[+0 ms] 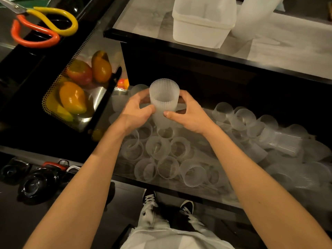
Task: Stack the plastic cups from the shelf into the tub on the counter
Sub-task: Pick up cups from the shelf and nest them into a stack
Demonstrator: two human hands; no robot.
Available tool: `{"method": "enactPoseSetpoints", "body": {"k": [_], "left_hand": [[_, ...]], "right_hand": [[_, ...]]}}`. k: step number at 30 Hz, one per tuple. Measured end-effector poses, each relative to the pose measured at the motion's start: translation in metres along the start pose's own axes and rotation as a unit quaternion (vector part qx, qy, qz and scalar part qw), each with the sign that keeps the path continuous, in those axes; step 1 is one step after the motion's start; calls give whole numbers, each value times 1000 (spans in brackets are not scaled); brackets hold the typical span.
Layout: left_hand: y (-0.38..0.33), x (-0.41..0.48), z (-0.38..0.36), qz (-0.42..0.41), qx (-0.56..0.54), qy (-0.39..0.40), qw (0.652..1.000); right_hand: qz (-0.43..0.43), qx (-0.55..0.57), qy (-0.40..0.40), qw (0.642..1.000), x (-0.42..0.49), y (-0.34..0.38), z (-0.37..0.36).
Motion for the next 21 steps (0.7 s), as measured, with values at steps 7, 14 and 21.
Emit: {"method": "enactPoseSetpoints", "body": {"k": [7,14,21], "left_hand": [[14,2,-26,41,15,36,998],[32,9,-38,62,28,33,997],[42,11,-54,103,76,47,991]], "right_hand": [[-50,-1,10,999,-16,-30,1],[-83,-5,10,996,-15,-51,-10],[-125,3,22,992,-15,-70,-22]]}}
Point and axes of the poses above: each hand's wrist, its own x-axis towards the middle knuckle, its own z-axis out of the back of the hand, y = z × x, the point moved 3 cm from there along x, towards the middle knuckle, and after that the axes turned 1 degree about x, right-handed, at the moved point
